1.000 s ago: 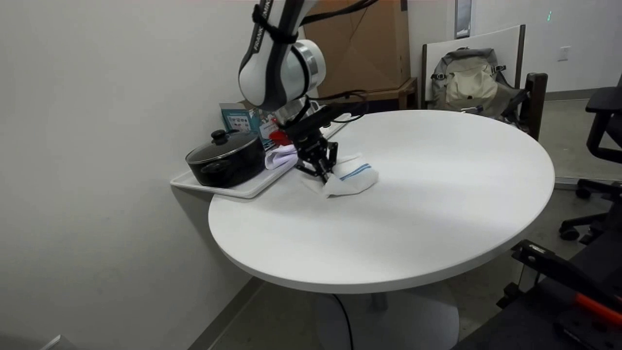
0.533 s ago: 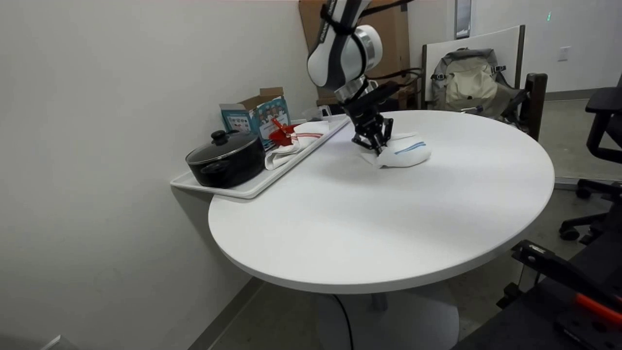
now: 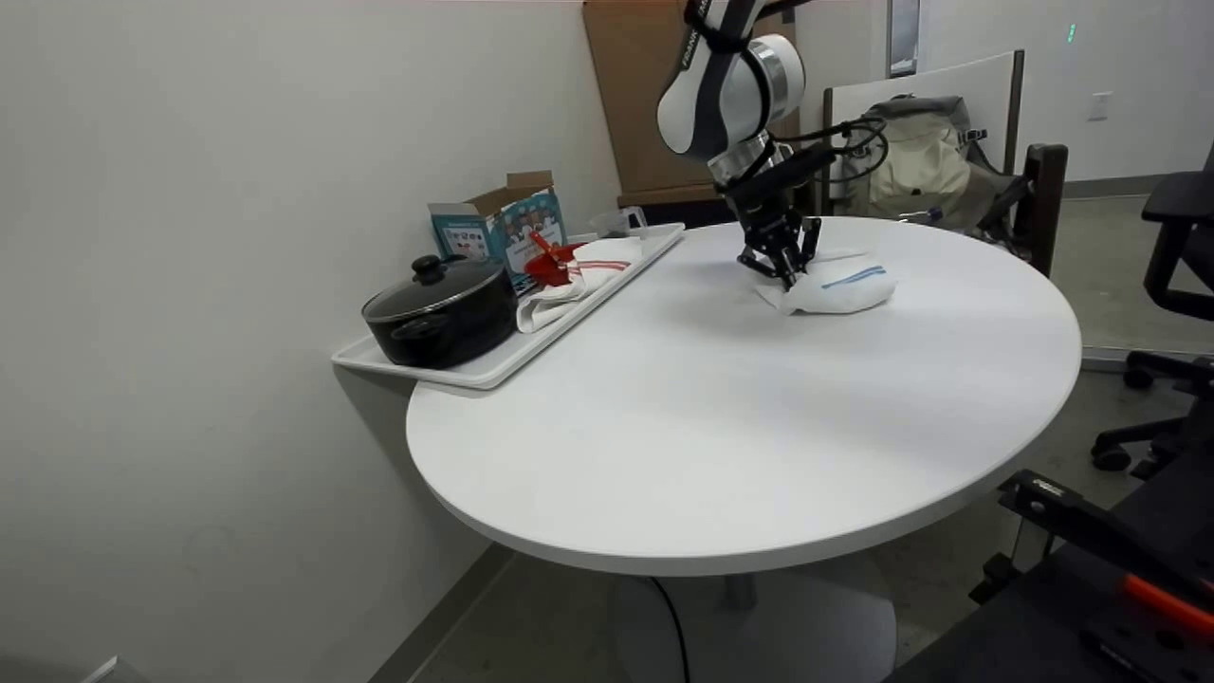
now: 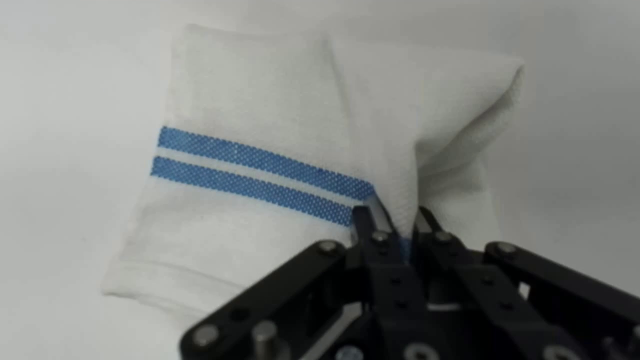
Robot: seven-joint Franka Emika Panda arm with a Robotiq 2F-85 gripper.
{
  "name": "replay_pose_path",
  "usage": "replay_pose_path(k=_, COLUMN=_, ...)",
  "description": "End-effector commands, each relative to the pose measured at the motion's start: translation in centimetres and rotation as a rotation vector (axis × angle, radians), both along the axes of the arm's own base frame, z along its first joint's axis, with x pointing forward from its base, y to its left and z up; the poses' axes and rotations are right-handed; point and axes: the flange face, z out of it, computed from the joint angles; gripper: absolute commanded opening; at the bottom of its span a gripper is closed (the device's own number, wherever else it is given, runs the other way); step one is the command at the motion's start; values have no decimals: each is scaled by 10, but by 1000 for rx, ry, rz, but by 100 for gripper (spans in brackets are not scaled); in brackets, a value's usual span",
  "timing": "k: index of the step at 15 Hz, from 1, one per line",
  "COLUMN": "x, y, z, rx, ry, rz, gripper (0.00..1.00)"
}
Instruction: Use the cloth to wipe the table
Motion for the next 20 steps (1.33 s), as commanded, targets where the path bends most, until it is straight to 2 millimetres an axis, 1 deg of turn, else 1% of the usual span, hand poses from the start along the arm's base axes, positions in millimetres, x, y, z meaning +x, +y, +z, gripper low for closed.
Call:
replay_pose_path(k=1, x=-38, y=71, z=-8, rx=81, ry=12, rz=156, gripper=2)
replay_pose_path(k=3, x=-53, y=114, z=4, rx=129, ry=-7, rz=253, gripper=2)
replay_pose_path(k=4, x=-63, y=138, z=8, rx=142, ry=-24, rz=304, gripper=2)
replay_pose_path(k=7, x=-101, y=211, z=20, rx=189, ry=-60, rz=459, gripper=2)
replay_pose_path(k=11, x=-172, y=298, z=32, rx=226, ry=-49, rz=637, gripper=2)
replay_pose_path(k=14, x=-233, y=350, z=42, rx=234, ry=-36, rz=747, gripper=2)
replay_pose_path(k=16, x=-246, y=368, z=43, rx=233, ry=-13, rz=760, gripper=2)
replay_pose_path(k=17, x=-244, y=370, z=41, rx=223, ry=-8, rz=753, gripper=2)
replay_pose_path(k=18, x=-242, y=370, z=40, rx=209, ry=-11, rz=744, gripper=2)
replay_pose_path(k=20, x=-232, y=358, z=31, rx=183, ry=-12, rz=720, gripper=2)
